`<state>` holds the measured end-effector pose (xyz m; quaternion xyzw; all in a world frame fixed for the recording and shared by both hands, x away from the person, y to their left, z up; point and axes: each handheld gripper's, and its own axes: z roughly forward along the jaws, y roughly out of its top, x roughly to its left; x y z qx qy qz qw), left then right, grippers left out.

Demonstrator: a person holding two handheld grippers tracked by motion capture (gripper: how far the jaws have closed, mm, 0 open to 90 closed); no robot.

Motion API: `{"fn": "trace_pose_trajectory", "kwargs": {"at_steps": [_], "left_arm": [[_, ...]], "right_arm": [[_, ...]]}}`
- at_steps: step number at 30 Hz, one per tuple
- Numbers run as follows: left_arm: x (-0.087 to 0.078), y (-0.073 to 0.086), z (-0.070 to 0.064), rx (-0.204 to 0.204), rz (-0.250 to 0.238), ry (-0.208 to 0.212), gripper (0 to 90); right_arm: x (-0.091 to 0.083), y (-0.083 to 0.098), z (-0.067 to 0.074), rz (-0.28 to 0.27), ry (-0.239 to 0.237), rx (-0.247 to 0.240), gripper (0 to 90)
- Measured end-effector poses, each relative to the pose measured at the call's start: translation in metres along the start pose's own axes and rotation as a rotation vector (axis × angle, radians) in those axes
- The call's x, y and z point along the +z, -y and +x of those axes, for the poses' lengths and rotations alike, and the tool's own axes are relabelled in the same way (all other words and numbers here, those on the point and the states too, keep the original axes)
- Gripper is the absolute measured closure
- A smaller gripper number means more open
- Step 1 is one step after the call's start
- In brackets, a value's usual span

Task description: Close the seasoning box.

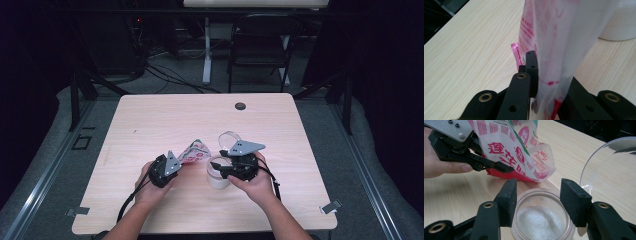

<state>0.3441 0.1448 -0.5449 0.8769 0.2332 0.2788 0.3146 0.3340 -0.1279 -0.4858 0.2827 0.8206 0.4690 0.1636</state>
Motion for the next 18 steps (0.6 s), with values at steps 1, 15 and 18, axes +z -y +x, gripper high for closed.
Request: {"fn": "trace_pose_trajectory", "kwargs": {"at_steps": [1, 15, 18], "left_arm": [[0.000, 0.000, 0.000, 0.000, -0.002, -0.004, 86.2], [-0.010, 0.003, 0.011, -0.033, -0.009, -0.057, 87.8], [-0.013, 0.005, 0.015, -0.050, -0.012, -0.085, 87.9]], "right_arm": [[0.000, 0.000, 0.000, -0.003, 0.003, 0.000, 48.0], [-0.003, 0.000, -0.001, -0.028, 0.016, 0.008, 48.7], [-0.002, 0.000, -0.001, -0.027, 0.015, 0.009, 48.7]]}}
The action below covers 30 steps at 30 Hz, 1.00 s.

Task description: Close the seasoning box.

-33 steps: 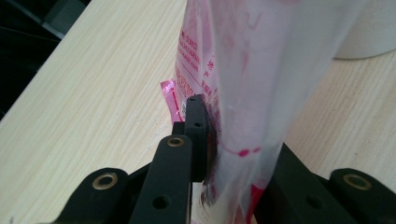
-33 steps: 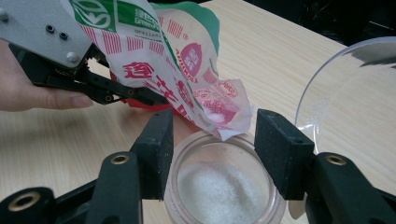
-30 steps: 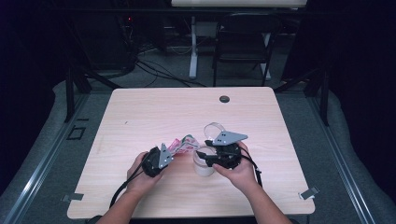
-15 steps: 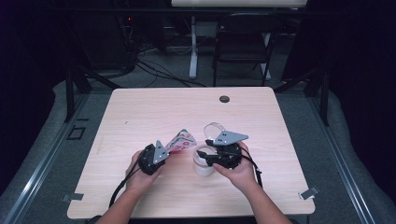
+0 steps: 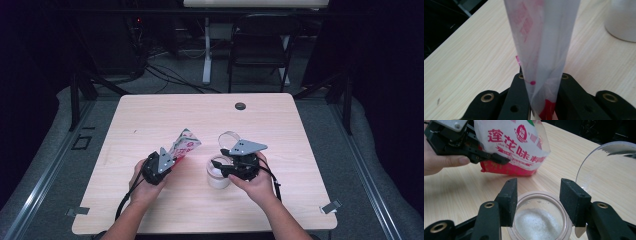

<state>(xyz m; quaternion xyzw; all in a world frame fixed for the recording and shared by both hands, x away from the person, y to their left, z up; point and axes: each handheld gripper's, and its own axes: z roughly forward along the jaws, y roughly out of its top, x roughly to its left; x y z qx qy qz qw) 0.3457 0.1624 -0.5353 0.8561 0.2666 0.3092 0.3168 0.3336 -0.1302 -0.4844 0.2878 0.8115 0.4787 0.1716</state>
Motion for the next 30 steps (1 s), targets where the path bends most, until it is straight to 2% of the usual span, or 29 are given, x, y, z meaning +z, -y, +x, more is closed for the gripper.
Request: {"fn": "trace_pose_trajectory", "kwargs": {"at_steps": [9, 14, 18, 21, 23, 30], "left_arm": [[-0.010, 0.008, 0.018, -0.065, -0.009, -0.054, 88.3], [-0.017, 0.011, 0.025, -0.062, 0.001, -0.101, 88.5], [-0.022, 0.014, 0.032, -0.076, 0.000, -0.140, 88.4], [-0.027, 0.019, 0.040, -0.098, -0.001, -0.169, 88.4], [-0.031, 0.025, 0.046, -0.127, 0.000, -0.193, 88.4], [-0.037, 0.041, 0.064, -0.190, 0.025, -0.244, 88.4]], "right_arm": [[0.000, 0.000, 0.000, -0.002, 0.000, 0.001, 48.7], [0.000, 0.000, -0.001, -0.007, 0.003, 0.003, 48.7], [0.000, 0.000, -0.001, -0.009, 0.004, 0.004, 48.7], [0.000, 0.000, -0.001, -0.009, 0.002, 0.005, 48.7], [0.001, 0.000, -0.001, -0.010, 0.001, 0.007, 48.7], [0.002, -0.001, -0.002, -0.010, -0.001, 0.009, 48.8]]}}
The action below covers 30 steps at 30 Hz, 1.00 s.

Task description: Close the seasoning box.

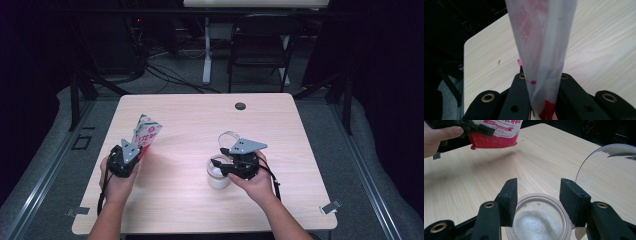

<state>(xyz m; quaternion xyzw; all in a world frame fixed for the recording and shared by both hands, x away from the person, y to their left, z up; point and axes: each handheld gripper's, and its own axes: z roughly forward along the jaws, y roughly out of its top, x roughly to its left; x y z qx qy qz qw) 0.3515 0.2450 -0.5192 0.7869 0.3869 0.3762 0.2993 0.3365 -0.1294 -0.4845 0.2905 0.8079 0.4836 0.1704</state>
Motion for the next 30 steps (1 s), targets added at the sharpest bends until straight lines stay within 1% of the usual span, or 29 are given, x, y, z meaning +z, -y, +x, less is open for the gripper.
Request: {"fn": "trace_pose_trajectory", "kwargs": {"at_steps": [3, 5, 8, 10, 11, 13, 16, 19, 24, 25, 26, 27, 28, 30], "left_arm": [[0.001, 0.004, 0.005, 0.005, 0.025, -0.028, 88.3], [0.002, 0.006, 0.007, -0.004, 0.034, -0.035, 88.3], [0.004, 0.009, 0.009, -0.011, 0.052, -0.041, 88.3], [0.006, 0.011, 0.010, -0.021, 0.067, -0.030, 88.2], [0.007, 0.012, 0.010, -0.027, 0.066, -0.028, 88.1], [0.007, 0.013, 0.012, -0.045, 0.068, -0.011, 87.9], [0.007, 0.015, 0.014, -0.064, 0.072, -0.005, 87.5], [0.007, 0.017, 0.015, -0.064, 0.078, -0.007, 87.0], [0.004, 0.019, 0.016, -0.081, 0.072, -0.004, 86.7], [0.004, 0.019, 0.017, -0.087, 0.066, -0.009, 86.6], [0.004, 0.020, 0.017, -0.093, 0.065, -0.002, 86.4], [0.004, 0.020, 0.017, -0.102, 0.057, -0.004, 86.4], [0.003, 0.020, 0.017, -0.105, 0.058, 0.002, 86.3], [0.002, 0.021, 0.018, -0.105, 0.051, -0.002, 86.0]], "right_arm": [[0.001, 0.000, 0.000, 0.001, -0.006, 0.000, 48.8], [0.002, -0.001, 0.000, 0.002, -0.009, -0.001, 48.8], [0.002, -0.001, 0.001, 0.004, -0.010, -0.002, 48.8], [0.002, -0.001, 0.001, 0.002, -0.010, -0.003, 48.8], [0.002, -0.001, 0.001, 0.000, -0.012, -0.002, 48.9], [0.002, -0.002, 0.000, -0.005, -0.010, -0.001, 48.9], [0.003, -0.002, 0.001, -0.004, -0.009, -0.002, 48.9], [0.003, -0.002, 0.001, -0.004, -0.010, -0.001, 48.9], [0.003, -0.003, 0.000, -0.011, -0.017, 0.005, 48.9], [0.003, -0.003, 0.000, -0.013, -0.016, 0.007, 48.9], [0.003, -0.003, 0.000, -0.012, -0.015, 0.006, 48.9], [0.003, -0.004, 0.000, -0.013, -0.016, 0.007, 48.9], [0.003, -0.004, 0.000, -0.013, -0.016, 0.006, 48.9], [0.004, -0.004, 0.000, -0.013, -0.015, 0.006, 48.9]]}}
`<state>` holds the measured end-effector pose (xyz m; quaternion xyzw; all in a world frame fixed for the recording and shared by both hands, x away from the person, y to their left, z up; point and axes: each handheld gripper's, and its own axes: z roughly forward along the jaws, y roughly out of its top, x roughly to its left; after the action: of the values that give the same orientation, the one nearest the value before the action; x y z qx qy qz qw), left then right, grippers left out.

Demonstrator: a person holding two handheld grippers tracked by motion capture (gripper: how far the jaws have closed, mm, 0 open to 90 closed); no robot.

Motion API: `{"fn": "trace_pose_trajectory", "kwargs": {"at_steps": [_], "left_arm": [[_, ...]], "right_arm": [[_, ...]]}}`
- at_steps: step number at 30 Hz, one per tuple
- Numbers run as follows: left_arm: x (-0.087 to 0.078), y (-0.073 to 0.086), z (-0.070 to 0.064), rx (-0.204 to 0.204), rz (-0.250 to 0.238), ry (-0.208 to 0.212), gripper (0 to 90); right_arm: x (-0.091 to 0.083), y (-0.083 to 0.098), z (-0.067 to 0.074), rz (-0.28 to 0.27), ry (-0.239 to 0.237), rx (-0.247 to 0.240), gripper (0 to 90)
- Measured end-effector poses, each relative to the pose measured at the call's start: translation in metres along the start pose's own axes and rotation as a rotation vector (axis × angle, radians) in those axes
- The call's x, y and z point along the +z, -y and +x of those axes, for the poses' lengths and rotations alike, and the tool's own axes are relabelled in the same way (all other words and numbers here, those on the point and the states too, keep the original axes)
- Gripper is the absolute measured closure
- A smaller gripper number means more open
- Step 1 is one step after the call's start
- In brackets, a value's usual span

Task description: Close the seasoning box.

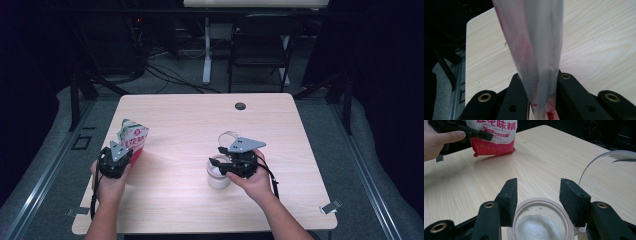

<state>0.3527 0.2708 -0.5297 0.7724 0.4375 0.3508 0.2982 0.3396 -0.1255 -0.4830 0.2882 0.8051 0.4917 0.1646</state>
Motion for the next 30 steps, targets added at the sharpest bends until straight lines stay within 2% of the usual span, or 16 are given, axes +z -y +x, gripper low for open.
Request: {"fn": "trace_pose_trajectory", "kwargs": {"at_steps": [5, 8, 12, 18, 25, 30], "left_arm": [[-0.001, 0.000, 0.000, -0.013, -0.015, 0.019, 84.4], [-0.001, 0.000, -0.003, -0.008, -0.020, 0.028, 79.7], [0.001, -0.001, -0.006, -0.031, -0.034, 0.048, 65.7], [0.002, -0.002, -0.009, -0.027, -0.042, 0.053, 51.2], [0.001, -0.003, -0.012, -0.031, -0.063, 0.050, 47.3], [-0.001, -0.006, -0.015, -0.038, -0.082, 0.069, 46.7]], "right_arm": [[0.001, 0.000, 0.000, 0.005, -0.002, -0.002, 48.9], [0.002, 0.000, 0.000, 0.006, -0.003, -0.001, 48.9], [0.002, 0.000, 0.000, 0.007, -0.003, -0.003, 48.9], [0.002, 0.000, 0.000, 0.007, -0.003, -0.002, 48.9], [0.002, 0.000, 0.000, 0.014, -0.002, -0.006, 48.9], [0.002, 0.001, 0.000, 0.014, -0.001, -0.006, 48.8]]}}
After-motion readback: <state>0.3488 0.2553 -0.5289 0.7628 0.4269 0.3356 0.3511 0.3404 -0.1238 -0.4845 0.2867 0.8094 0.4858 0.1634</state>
